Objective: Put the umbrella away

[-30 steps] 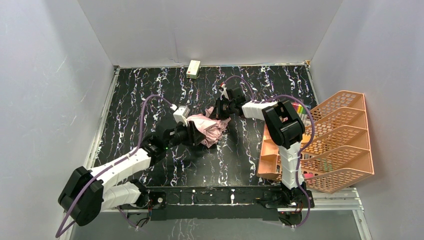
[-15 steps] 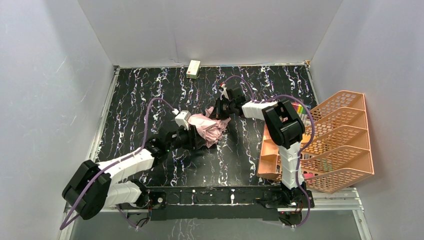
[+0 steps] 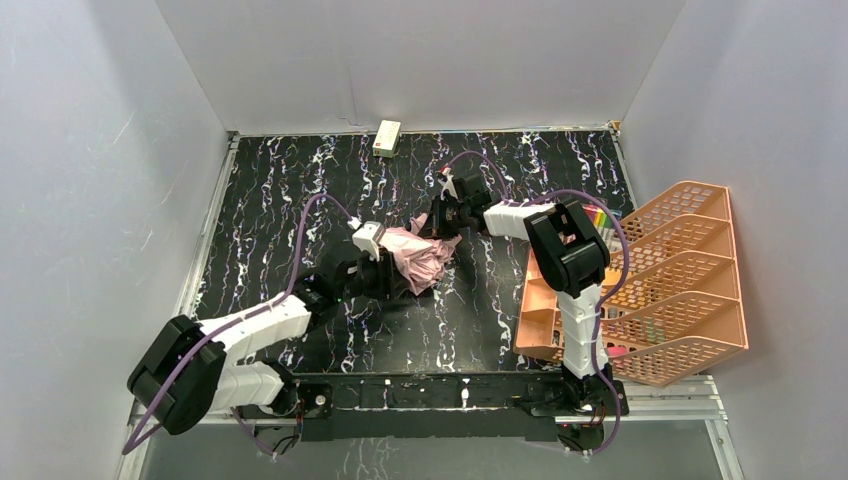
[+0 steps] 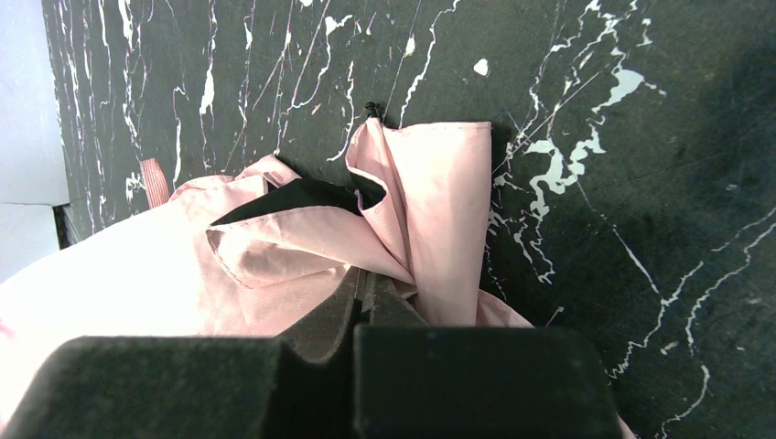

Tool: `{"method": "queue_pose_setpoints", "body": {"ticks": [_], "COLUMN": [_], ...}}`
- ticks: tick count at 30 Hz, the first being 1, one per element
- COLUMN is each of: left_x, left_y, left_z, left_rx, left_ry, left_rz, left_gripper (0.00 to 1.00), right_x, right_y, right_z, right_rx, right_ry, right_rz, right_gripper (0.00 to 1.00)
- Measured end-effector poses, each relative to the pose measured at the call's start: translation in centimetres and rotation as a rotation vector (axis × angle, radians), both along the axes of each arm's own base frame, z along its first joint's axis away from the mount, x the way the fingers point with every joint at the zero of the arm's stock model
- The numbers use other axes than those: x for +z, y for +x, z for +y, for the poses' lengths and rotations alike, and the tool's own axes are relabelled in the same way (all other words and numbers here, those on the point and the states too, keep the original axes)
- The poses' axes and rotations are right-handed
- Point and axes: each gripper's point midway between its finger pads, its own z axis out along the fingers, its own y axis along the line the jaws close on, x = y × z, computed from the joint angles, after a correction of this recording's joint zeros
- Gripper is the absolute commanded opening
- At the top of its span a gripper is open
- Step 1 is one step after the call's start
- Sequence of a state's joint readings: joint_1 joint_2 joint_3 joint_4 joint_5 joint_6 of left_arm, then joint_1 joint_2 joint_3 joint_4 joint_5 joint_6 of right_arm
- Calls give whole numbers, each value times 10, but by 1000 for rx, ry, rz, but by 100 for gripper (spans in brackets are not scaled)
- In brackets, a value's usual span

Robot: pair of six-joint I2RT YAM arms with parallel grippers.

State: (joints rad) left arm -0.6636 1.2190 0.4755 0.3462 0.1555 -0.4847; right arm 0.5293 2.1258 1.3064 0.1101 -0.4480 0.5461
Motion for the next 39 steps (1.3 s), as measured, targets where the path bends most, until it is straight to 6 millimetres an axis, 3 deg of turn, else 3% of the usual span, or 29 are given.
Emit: {"method": "queue_pose_setpoints", "body": {"ticks": [9,16,33,39], "left_x": [3,6,-9,-2], "left_y": [4,9,10,9], "left_z": [5,6,-3,-4], "left_rx": [5,10,-20,-30], "left_ry": [40,63,66,54], "left_rz": [-30,-46,1,-10], "left_gripper": [67,67,9,0], "right_x": [0,0,0,0], "right_y": [0,0,0,0], "right_z": [0,0,0,0], "right_rx": [1,1,4,7], "right_ry": [0,0,0,-2], "right_rz": [0,-1,-1,-2], "right_gripper": [0,0,0,0]}}
